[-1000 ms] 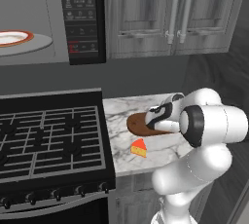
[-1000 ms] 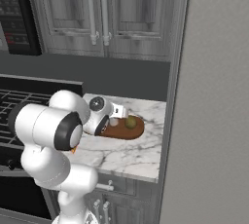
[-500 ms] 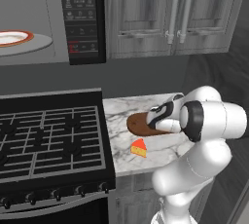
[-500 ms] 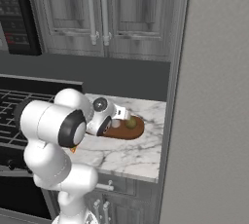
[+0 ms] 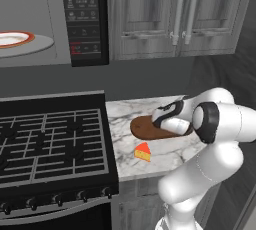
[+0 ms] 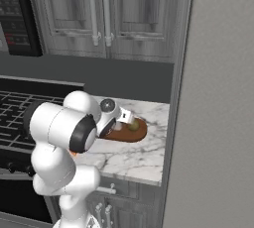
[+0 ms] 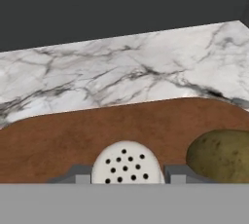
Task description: Retrieve the reheated potato from the microwave, then place the potato, cheese, and condiment on the cutting board.
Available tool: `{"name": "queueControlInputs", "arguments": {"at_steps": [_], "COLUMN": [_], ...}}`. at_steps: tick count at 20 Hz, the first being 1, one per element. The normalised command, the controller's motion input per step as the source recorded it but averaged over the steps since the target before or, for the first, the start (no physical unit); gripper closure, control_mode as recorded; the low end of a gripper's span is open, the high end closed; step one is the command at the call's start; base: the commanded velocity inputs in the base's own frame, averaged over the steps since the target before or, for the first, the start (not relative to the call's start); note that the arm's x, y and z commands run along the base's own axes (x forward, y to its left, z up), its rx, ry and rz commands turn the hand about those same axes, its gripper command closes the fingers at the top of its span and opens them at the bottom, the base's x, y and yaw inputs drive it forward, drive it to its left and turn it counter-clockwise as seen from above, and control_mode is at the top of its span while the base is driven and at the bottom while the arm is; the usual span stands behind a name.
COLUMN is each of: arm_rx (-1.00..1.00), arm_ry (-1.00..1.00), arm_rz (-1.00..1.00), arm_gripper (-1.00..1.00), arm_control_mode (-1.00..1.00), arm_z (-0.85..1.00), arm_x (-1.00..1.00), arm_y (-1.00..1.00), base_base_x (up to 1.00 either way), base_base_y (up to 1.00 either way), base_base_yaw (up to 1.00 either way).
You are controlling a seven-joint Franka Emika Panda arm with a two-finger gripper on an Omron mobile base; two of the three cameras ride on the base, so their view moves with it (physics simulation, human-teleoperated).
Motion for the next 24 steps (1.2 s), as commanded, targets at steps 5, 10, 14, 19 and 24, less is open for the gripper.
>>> {"name": "queueControlInputs", "arguments": {"at_steps": [5, 10, 14, 19, 24], "arm_rx": [0.00, 0.00, 0.00, 0.00, 0.00], "arm_ry": [0.00, 0.00, 0.00, 0.01, 0.05], "arm_rz": [0.00, 0.00, -0.05, -0.09, -0.14], "arm_gripper": [1.00, -1.00, -1.00, -1.00, -1.00], "arm_control_mode": [-1.00, -1.00, -1.00, -1.00, -1.00], "arm_z": [-0.26, -0.25, -0.10, 0.00, 0.13], "arm_x": [-0.05, -0.20, -0.16, -0.06, -0.03], "arm_y": [-0.06, -0.01, 0.00, 0.00, 0.00], "base_base_x": [0.00, 0.00, 0.00, 0.00, 0.00], "base_base_y": [0.00, 0.00, 0.00, 0.00, 0.00], "base_base_yaw": [0.00, 0.00, 0.00, 0.00, 0.00]}}
